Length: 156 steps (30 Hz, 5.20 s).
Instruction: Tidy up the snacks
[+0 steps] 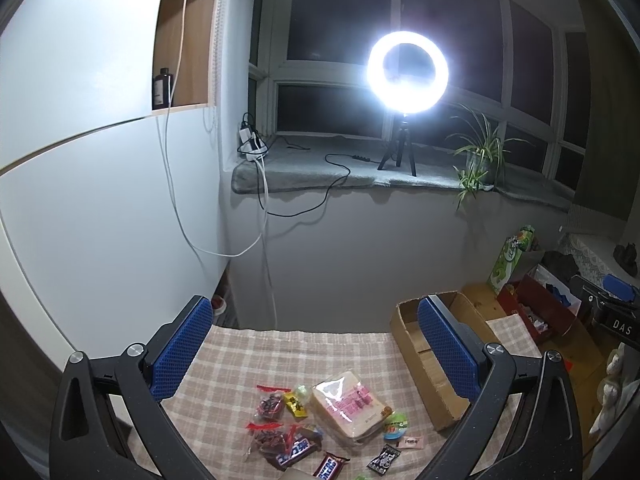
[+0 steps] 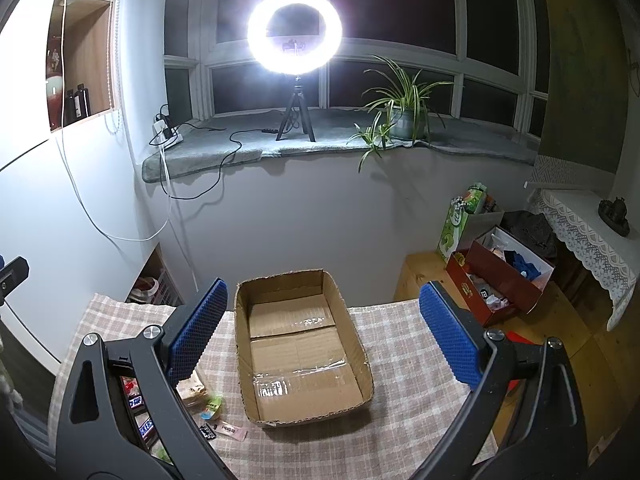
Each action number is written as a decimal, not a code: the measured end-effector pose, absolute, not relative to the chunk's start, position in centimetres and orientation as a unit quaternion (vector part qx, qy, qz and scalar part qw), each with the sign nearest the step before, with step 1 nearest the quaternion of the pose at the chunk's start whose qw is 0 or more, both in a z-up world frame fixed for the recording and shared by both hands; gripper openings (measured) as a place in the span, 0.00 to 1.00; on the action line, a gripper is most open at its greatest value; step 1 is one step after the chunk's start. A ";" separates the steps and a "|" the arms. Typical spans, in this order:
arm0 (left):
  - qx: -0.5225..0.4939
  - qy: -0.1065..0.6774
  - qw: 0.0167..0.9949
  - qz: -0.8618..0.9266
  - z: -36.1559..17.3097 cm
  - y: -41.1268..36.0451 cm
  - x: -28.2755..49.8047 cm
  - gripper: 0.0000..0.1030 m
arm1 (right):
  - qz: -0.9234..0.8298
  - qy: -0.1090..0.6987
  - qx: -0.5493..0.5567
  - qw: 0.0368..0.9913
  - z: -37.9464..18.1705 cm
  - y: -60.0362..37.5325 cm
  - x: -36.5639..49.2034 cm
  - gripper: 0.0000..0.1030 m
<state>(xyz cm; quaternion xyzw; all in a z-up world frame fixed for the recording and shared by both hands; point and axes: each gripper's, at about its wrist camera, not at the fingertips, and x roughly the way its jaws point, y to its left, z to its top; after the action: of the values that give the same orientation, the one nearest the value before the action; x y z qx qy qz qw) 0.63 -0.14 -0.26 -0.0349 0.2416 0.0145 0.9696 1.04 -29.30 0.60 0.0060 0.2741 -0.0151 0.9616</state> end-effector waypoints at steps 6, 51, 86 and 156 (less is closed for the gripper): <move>-0.032 0.244 0.969 0.011 -0.1 -0.4 1.4 0.99 | -0.018 0.275 0.007 0.961 0.4 -29.4 1.1 0.96; -0.037 0.296 0.954 0.040 -2.9 2.2 1.5 0.99 | 0.033 0.350 0.004 0.936 -4.7 -29.4 2.9 0.96; -0.071 0.517 0.847 -0.099 -16.6 2.0 0.4 0.39 | 0.296 0.571 -0.124 0.755 -23.0 -18.4 3.8 0.48; -0.053 0.554 0.818 -0.147 -23.3 -0.4 1.9 0.26 | 0.356 0.597 -0.167 0.699 -25.9 -11.2 3.5 0.31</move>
<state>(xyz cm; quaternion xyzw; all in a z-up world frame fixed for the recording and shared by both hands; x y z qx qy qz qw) 1.90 -0.42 -23.32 -0.0529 0.5543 -0.1467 0.8176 3.53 -11.17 -25.86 -0.1672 0.5973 0.3560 0.6990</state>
